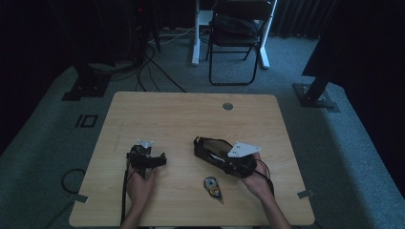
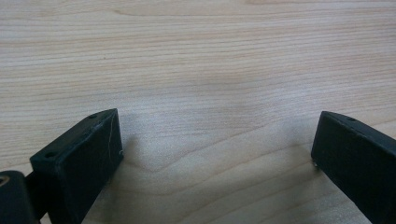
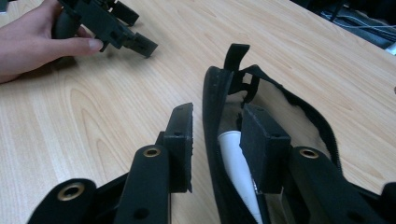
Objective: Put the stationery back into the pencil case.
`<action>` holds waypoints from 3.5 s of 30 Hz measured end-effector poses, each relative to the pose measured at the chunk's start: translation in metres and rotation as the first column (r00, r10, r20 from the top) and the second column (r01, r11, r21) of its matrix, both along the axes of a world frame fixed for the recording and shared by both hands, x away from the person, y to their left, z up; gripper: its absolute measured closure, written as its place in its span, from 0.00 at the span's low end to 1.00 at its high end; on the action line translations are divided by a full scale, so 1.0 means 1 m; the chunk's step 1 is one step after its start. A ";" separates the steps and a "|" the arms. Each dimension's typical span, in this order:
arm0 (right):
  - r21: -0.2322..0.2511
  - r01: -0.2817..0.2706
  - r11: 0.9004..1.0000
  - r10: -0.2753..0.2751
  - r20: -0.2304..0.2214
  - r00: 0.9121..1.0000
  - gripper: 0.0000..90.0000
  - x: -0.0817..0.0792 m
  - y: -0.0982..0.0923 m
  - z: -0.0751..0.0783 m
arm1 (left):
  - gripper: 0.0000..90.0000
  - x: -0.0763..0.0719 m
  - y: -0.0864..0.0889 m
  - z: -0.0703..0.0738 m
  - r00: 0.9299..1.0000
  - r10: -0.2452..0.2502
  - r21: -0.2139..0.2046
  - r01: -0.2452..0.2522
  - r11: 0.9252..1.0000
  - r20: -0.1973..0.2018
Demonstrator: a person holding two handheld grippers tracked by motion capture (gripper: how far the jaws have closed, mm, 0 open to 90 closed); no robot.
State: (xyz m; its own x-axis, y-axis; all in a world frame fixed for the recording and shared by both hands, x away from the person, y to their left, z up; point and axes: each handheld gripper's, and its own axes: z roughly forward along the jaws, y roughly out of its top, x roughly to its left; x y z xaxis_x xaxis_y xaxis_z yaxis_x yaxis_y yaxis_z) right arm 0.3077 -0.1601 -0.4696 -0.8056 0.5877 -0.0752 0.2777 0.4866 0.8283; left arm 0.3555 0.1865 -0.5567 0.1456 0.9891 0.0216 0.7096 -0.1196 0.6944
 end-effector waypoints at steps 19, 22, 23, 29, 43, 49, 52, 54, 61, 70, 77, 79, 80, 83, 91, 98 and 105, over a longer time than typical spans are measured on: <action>-0.011 -0.039 0.999 0.039 -0.011 0.999 0.67 -0.016 0.009 -0.009 | 0.02 0.000 0.000 0.000 1.000 0.000 0.000 0.000 1.000 0.000; -0.013 -0.040 0.999 0.040 -0.012 0.999 0.65 -0.017 0.010 -0.010 | 0.02 0.000 0.000 0.000 1.000 0.000 0.000 0.000 1.000 0.000; -0.013 -0.039 0.999 0.039 -0.013 0.999 0.65 -0.018 0.010 -0.011 | 0.02 0.000 0.000 0.000 1.000 0.000 0.000 0.000 1.000 0.000; -0.010 -0.037 0.999 0.037 -0.017 0.999 0.65 -0.021 0.009 -0.013 | 0.02 0.000 0.000 0.000 1.000 0.000 0.000 0.000 1.000 0.000; -0.017 -0.050 0.999 0.049 -0.036 0.998 0.63 -0.027 0.011 -0.025 | 0.02 0.000 0.000 0.000 1.000 0.000 0.000 0.000 1.000 0.000; -0.025 -0.053 0.998 0.051 -0.041 0.998 0.63 -0.029 0.011 -0.029 | 0.02 0.000 0.000 0.000 1.000 0.000 0.000 0.000 1.000 0.000; -0.028 -0.047 0.999 0.046 -0.042 0.998 0.65 -0.030 0.009 -0.031 | 0.02 0.000 0.000 0.000 1.000 0.000 0.000 0.000 1.000 0.000; -0.036 -0.034 0.999 0.033 -0.039 0.999 0.67 -0.030 0.008 -0.033 | 0.02 0.000 0.000 0.000 1.000 0.000 0.000 0.000 1.000 0.000; -0.074 -0.012 0.997 0.009 -0.035 0.999 0.76 -0.033 0.003 -0.043 | 0.02 0.000 0.000 0.000 1.000 0.000 0.000 0.000 1.000 0.000; -0.110 -0.012 0.994 0.007 -0.044 0.999 0.81 -0.038 -0.005 -0.053 | 0.02 0.000 0.000 0.000 1.000 0.000 0.000 0.000 1.000 0.000; -0.155 -0.034 0.987 0.023 -0.076 0.997 0.69 -0.046 -0.011 -0.066 | 0.02 0.000 0.000 0.000 1.000 0.000 0.000 0.000 1.000 0.000; -0.174 -0.048 0.984 0.034 -0.082 0.996 0.64 -0.047 -0.011 -0.069 | 0.02 0.000 0.000 0.000 1.000 0.000 0.000 0.000 1.000 0.000; -0.178 -0.059 0.982 0.044 -0.086 0.995 0.62 -0.048 -0.011 -0.070 | 0.02 0.000 0.000 0.000 1.000 0.000 0.000 0.000 1.000 0.000; -0.197 -0.078 0.977 0.062 -0.084 0.994 0.55 -0.049 -0.008 -0.072 | 0.02 0.000 0.000 0.000 1.000 0.000 0.000 0.000 1.000 0.000; -0.220 -0.089 0.972 0.074 -0.074 0.994 0.43 -0.049 0.002 -0.075 | 0.02 0.000 0.000 0.000 1.000 0.000 0.000 0.000 1.000 0.000; -0.211 -0.077 0.974 0.063 -0.072 0.995 0.34 -0.046 0.004 -0.075 | 0.02 0.000 0.000 0.000 1.000 0.000 0.000 0.000 1.000 0.000; -0.216 -0.100 0.971 0.083 -0.085 0.993 0.37 -0.045 0.009 -0.078 | 0.02 0.000 0.000 0.000 1.000 0.000 0.000 0.000 1.000 0.000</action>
